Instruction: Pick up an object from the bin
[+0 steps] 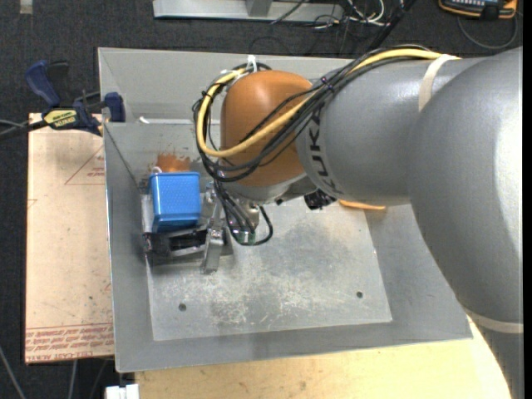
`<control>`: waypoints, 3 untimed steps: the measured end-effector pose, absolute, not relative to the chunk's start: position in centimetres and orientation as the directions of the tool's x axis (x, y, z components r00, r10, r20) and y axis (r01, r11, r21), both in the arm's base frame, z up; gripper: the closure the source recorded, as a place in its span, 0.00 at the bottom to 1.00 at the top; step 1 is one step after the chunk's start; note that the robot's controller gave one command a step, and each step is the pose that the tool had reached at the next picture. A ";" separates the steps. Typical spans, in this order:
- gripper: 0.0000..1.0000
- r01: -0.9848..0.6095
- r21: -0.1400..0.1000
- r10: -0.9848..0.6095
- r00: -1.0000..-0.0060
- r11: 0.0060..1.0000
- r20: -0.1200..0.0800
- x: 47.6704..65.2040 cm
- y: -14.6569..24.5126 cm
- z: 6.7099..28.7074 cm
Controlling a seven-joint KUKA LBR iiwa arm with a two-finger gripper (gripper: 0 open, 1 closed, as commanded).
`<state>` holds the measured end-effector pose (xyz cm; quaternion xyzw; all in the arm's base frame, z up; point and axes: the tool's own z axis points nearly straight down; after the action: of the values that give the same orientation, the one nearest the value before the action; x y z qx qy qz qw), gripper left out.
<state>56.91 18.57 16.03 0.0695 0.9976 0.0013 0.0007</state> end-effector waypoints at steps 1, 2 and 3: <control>0.00 0.022 0.003 0.022 -1.000 1.000 -0.004 57.7 17.9 14.9; 0.00 0.216 0.005 0.216 -0.976 0.976 -0.011 57.5 20.2 10.1; 1.00 0.261 -0.007 0.261 -0.965 0.965 -0.011 57.8 20.4 7.2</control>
Offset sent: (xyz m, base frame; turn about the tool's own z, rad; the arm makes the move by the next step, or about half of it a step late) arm -0.0019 0.0356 -0.0903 0.1539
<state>57.84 20.36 7.22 0.1316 0.9913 -0.0043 0.0050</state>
